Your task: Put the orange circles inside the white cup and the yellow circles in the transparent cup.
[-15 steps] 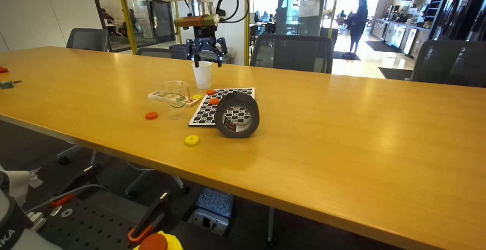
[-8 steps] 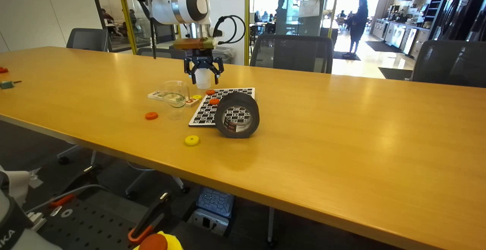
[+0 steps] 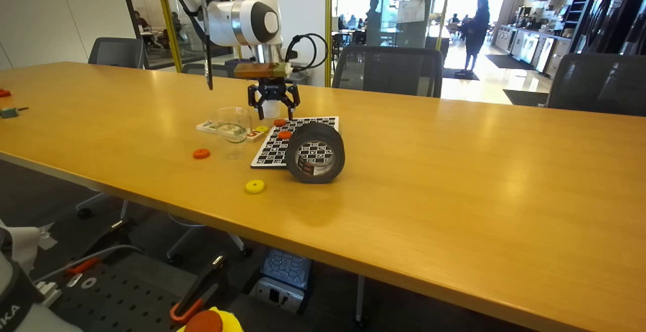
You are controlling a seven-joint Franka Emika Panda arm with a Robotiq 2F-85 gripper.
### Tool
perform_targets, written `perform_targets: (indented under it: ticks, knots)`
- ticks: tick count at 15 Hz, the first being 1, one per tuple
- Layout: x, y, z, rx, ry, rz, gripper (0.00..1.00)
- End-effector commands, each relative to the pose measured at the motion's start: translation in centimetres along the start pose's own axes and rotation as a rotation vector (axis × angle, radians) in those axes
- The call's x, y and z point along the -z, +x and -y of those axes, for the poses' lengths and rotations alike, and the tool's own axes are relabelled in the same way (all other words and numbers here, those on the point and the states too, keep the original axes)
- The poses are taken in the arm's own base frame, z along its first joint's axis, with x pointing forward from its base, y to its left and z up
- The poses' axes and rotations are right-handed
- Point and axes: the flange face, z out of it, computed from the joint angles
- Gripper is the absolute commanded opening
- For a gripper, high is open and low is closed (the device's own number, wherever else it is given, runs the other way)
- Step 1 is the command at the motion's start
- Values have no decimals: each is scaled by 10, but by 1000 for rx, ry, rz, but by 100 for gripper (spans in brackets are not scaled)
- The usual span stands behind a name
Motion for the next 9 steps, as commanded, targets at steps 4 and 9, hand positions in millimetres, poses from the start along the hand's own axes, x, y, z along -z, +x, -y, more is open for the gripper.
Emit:
perform_targets:
  ticks: [4,9]
  knots:
    - [0,6,-5,-17,5,-42,100]
    - [-3,10,-9,-22,8,-56,100]
